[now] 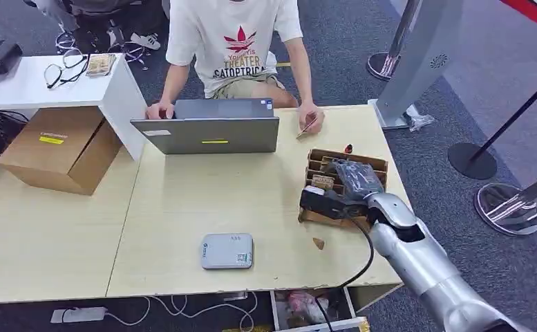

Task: Pass the card to the sensor for recognition and then transmit it.

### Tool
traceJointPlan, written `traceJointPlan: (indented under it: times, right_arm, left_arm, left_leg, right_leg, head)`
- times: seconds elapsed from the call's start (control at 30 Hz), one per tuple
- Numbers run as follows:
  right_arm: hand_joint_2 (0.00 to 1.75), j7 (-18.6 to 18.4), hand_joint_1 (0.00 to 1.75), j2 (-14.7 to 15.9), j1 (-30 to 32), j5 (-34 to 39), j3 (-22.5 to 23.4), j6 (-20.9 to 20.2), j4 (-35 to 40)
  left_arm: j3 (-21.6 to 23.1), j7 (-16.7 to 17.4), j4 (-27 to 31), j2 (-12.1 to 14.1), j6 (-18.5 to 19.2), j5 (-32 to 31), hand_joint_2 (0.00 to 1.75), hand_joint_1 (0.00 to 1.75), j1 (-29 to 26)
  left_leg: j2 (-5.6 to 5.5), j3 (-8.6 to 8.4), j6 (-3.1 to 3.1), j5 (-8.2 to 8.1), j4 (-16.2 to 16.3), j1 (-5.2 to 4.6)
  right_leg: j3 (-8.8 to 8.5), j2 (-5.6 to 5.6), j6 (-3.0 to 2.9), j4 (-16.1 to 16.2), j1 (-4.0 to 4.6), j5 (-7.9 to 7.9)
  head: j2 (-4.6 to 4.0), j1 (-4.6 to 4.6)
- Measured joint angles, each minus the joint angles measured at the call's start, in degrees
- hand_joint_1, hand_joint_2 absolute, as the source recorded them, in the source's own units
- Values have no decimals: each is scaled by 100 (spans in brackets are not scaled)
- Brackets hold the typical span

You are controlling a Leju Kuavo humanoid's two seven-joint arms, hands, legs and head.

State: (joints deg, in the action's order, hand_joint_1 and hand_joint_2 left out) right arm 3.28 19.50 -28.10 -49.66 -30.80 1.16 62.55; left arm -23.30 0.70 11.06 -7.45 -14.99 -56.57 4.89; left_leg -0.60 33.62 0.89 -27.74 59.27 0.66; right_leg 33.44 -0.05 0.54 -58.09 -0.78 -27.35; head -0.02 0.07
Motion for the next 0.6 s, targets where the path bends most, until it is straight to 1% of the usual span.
traceJointPlan:
  times: [0.07, 0.2, 0.23, 0.27, 0.3, 0.33, 0.4, 0.47, 0.5, 0.53, 0.57, 0.6]
  right_arm:
    - [175, -9, 79, 17, 6, 17, -26, -24, 0]
    - [175, -15, 113, 57, 6, 50, -55, -61, 0]
    - [175, -20, 117, 61, 5, 57, -61, -74, 0]
    - [175, -26, 131, 66, 4, 66, -63, -81, 0]
    - [175, -26, 133, 66, 5, 68, -68, -81, 4]
    - [175, -26, 133, 70, 4, 68, -72, -83, 9]
    - [175, -39, 124, 74, 5, 76, -83, -89, 31]
    - [175, -59, 124, 76, 6, 83, -92, -90, 46]
    - [175, -61, 117, 78, 6, 87, -98, -87, 48]
    - [175, -63, 117, 81, 6, 90, -98, -87, 48]
    - [175, -63, 101, 83, 6, 90, -98, -87, 50]
    - [175, -63, 98, 92, 7, 92, -103, -87, 50]
  left_arm:
    - [2, 0, 0, 2, 0, 0, 0, 0, 2]
    - [18, 0, 0, 2, 0, 0, 0, 0, 5]
    - [28, 0, 0, 2, 0, 0, 0, 0, 7]
    - [33, 0, 0, 2, 0, 0, 0, 0, 9]
    - [35, 0, 0, 2, 0, 0, 0, 0, 10]
    - [37, 0, 0, 2, 0, 0, 0, 0, 10]
    - [39, 0, 0, 2, 0, 0, 0, 0, 10]
    - [44, 0, 0, 4, 2, 0, 0, 0, 11]
    - [44, 0, 0, 4, 2, 0, 0, 0, 11]
    - [46, 0, 0, 7, 4, 0, 0, 0, 11]
    - [46, 0, 0, 7, 7, 0, 0, 0, 11]
    - [48, 0, 0, 7, 9, -2, 0, 0, 12]
  left_leg:
    - [1, 0, 0, 0, 0, 0]
    - [0, 0, 0, 0, 0, 0]
    - [0, 0, 0, 0, 0, 0]
    - [0, 0, 0, 0, 0, 1]
    - [0, 0, 0, 0, 0, 1]
    - [0, 0, 0, 0, 0, 1]
    - [0, 0, 0, 0, 0, 1]
    - [0, 0, 0, 0, 0, 1]
    - [0, 0, 0, 0, 0, 1]
    - [0, 0, 0, 0, 0, 1]
    - [0, -1, 0, 0, 0, 1]
    - [0, 0, 0, 0, 0, 0]
  right_leg:
    - [0, 0, 0, 0, 0, 1]
    - [0, 0, 0, 0, 0, 0]
    - [0, 0, 0, 0, 0, 0]
    - [0, 0, 0, 0, 1, 0]
    - [0, 0, 0, 0, 1, 0]
    - [0, 0, 0, 0, 1, 0]
    - [0, 0, 0, 0, 1, 0]
    - [0, 0, 0, 0, 1, 0]
    - [0, 0, 0, 0, 1, 0]
    - [0, 0, 0, 0, 1, 0]
    - [0, 0, 0, 0, 1, 0]
    - [0, 0, 0, 0, 0, 0]
  head:
    - [0, 0]
    - [0, 0]
    - [0, 0]
    - [0, 0]
    - [0, 0]
    - [0, 0]
    - [0, 2]
    - [0, 2]
    - [0, 0]
    - [0, 0]
    - [0, 2]
    - [0, 0]
